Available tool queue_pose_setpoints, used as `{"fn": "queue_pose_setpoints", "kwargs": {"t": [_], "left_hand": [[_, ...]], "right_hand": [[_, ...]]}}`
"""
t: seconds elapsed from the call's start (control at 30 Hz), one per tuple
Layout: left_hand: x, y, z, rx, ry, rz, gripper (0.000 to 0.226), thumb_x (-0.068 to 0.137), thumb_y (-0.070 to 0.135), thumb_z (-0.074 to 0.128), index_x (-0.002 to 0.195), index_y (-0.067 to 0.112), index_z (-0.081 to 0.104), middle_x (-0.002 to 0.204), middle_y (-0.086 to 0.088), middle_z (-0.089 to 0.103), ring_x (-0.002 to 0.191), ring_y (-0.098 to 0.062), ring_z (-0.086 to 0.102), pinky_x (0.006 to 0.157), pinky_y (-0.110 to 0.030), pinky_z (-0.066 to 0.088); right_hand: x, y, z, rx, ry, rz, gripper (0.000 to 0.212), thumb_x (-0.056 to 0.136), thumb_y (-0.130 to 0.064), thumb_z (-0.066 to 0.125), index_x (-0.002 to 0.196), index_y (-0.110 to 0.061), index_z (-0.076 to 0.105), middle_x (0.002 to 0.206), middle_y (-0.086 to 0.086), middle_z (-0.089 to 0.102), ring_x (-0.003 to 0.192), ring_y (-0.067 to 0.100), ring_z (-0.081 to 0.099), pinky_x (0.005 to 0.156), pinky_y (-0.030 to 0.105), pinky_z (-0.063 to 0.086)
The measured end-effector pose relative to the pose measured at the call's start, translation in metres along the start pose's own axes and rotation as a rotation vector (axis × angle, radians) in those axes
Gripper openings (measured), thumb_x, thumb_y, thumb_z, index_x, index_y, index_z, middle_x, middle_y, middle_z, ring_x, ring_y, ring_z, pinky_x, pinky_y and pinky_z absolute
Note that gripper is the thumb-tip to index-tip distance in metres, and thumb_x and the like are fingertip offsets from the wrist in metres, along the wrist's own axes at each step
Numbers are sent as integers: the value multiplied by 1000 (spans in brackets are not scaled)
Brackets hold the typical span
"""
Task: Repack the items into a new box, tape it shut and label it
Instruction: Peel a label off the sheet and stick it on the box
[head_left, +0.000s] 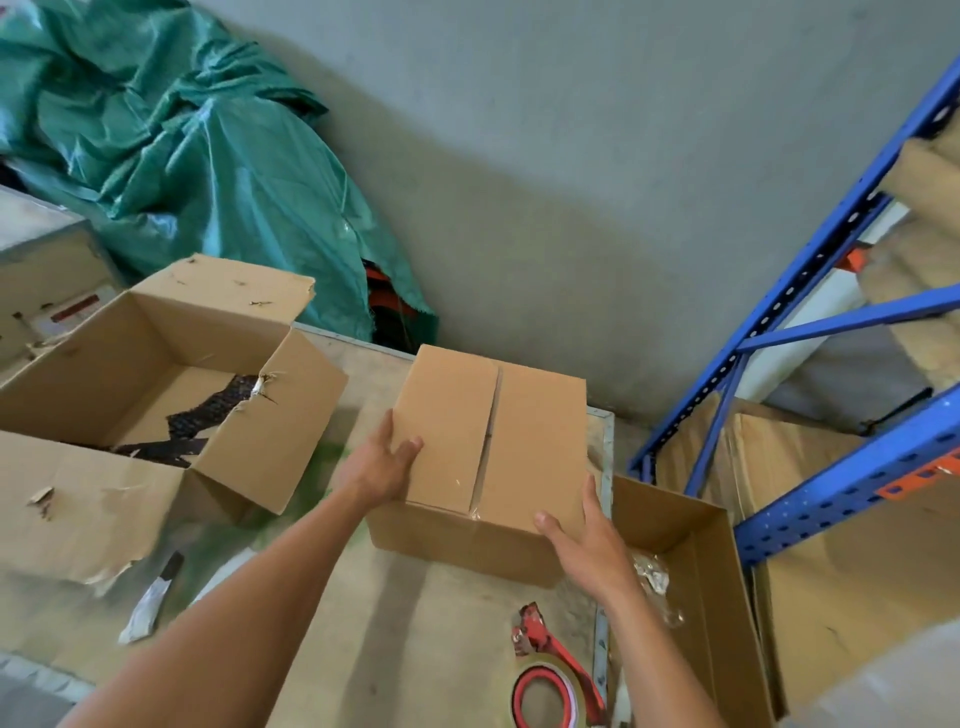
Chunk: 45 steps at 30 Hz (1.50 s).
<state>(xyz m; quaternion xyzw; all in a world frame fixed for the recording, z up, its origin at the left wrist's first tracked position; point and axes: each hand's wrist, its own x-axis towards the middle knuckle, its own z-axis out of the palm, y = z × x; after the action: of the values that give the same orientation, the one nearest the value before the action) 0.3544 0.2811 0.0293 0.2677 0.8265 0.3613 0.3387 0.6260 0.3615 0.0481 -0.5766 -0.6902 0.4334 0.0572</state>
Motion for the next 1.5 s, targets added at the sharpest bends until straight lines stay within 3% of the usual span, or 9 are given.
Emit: {"fn": "queue_pose_setpoints", "kwargs": {"t": [0.23, 0.53, 0.67, 0.8, 0.87, 0.97, 1.2, 1.37, 1.5], "left_hand": [[0, 8, -6, -90, 21, -59, 61, 95, 30, 64, 147, 25, 33, 134, -10, 60, 116, -32, 59, 103, -42, 47], [6, 0, -5, -49, -65, 23, 78, 99, 33, 62, 163, 24, 17, 156, -7, 45, 141, -32, 44, 118, -48, 36], [-9, -8, -15, -42, -75, 57, 76, 99, 35, 63, 162, 22, 22, 155, -5, 46, 140, -29, 45, 115, -40, 35], [-42, -42, -40, -14, 48, 97, 52, 101, 37, 57, 149, 18, 50, 139, -4, 63, 128, -22, 59, 99, -26, 41], [-62, -76, -56, 90, 185, 120, 34, 101, 29, 56, 131, 16, 67, 122, -2, 73, 110, -19, 68, 89, -21, 46], [-92, -137, -74, 184, 280, 53, 25, 97, 16, 55, 113, 17, 74, 108, 0, 77, 90, -17, 71, 82, -28, 55], [-103, -237, -101, 366, 260, -219, 45, 96, 29, 66, 139, 19, 57, 141, -8, 59, 125, -31, 57, 100, -42, 50], [-94, -259, -97, 308, 239, -284, 47, 91, 32, 72, 136, 21, 61, 129, -6, 68, 118, -31, 61, 95, -41, 52], [-90, -265, -97, 204, 320, -324, 38, 87, 29, 79, 122, 22, 67, 117, 3, 71, 109, -24, 64, 87, -37, 52]], "right_hand": [[-10, -5, 12, 25, 99, 23, 93, 96, -57, 59, 162, -39, -5, 164, -2, 33, 150, 30, 32, 116, 53, 32], [-20, -12, 14, 21, 121, 16, 94, 99, -53, 58, 164, -28, -4, 162, 0, 38, 147, 30, 37, 114, 46, 35], [-23, -23, 21, -59, 254, 71, 93, 96, -53, 62, 164, -29, 3, 152, 17, 40, 137, 39, 43, 106, 51, 42], [-39, -49, 57, -228, 599, -265, 70, 95, -36, 65, 153, -18, 32, 145, 18, 42, 131, 38, 39, 97, 51, 47], [-49, -65, 91, -165, 624, -477, 56, 93, -25, 66, 142, -11, 46, 136, 17, 51, 126, 35, 44, 99, 48, 44], [-66, -81, 156, -99, 445, -587, 44, 92, -20, 65, 134, -10, 54, 126, 10, 58, 120, 28, 51, 99, 39, 42], [-76, -78, 298, -153, -302, -191, 42, 94, -34, 69, 125, -10, 55, 126, 11, 65, 115, 30, 61, 86, 33, 47], [-67, -76, 340, 24, -294, 47, 55, 82, -36, 83, 122, -12, 53, 122, 8, 69, 108, 30, 67, 82, 31, 49], [-62, -75, 345, 54, -238, 122, 43, 81, -22, 85, 112, -18, 55, 117, 4, 70, 99, 28, 67, 78, 29, 45]]}}
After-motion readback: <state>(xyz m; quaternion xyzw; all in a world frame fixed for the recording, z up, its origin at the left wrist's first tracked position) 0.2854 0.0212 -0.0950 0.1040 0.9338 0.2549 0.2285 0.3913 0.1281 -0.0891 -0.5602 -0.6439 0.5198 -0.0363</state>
